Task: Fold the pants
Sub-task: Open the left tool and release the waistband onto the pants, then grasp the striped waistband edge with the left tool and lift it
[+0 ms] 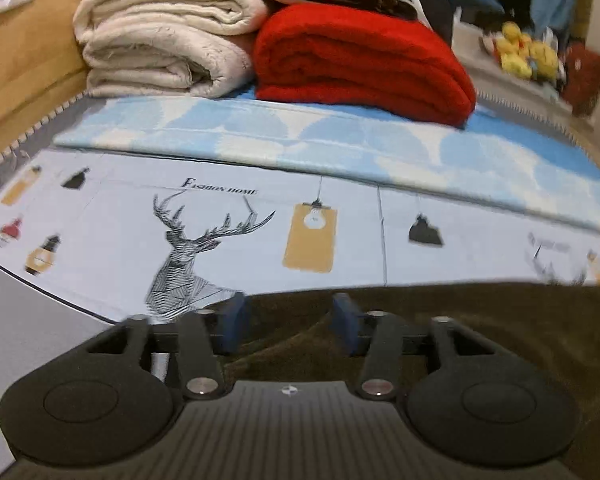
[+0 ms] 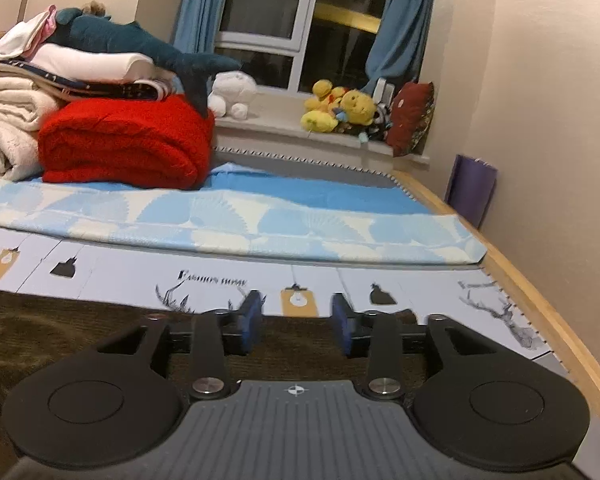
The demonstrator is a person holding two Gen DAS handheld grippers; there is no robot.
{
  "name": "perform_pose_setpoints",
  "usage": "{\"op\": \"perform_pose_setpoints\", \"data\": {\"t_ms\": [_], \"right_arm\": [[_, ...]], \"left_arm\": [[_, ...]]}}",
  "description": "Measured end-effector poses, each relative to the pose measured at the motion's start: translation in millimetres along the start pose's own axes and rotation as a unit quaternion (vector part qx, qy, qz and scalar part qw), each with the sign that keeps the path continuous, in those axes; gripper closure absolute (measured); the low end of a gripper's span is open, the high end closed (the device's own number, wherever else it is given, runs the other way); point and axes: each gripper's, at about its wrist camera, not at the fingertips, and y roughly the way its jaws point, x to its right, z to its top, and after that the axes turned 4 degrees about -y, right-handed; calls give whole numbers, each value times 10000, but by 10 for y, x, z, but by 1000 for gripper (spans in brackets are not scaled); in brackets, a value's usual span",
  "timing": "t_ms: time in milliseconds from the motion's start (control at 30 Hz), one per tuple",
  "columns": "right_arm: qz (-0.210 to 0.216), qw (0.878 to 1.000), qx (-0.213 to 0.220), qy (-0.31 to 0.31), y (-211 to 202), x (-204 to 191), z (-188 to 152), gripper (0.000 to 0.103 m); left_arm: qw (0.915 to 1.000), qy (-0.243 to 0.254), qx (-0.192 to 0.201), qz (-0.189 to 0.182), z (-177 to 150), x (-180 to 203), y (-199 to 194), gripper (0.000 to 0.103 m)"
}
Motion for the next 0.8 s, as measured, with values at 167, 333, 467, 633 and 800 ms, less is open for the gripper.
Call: {"op": "perform_pose_setpoints", "data": {"t_ms": [167, 333, 467, 633, 800], "right_arm": [[337, 9987, -292, 229, 38, 19, 17, 50], [314, 9984, -430, 180, 67, 23, 16, 54], [367, 9976, -542, 227, 120, 81, -2, 63], [371, 9975, -579, 168, 177, 143, -24, 63], [319, 9971, -661, 204, 252, 241, -51, 63]], "left_arm": [[9993, -193, 14, -305, 92, -24, 216, 34], [9972, 203, -328, -648, 66, 123, 633, 39], [9958, 632, -321, -578, 28, 212, 935, 36], [9911, 1093, -564, -508, -10, 224, 1325, 27], [9852, 1385, -878, -497, -52, 213, 1570, 29]]}}
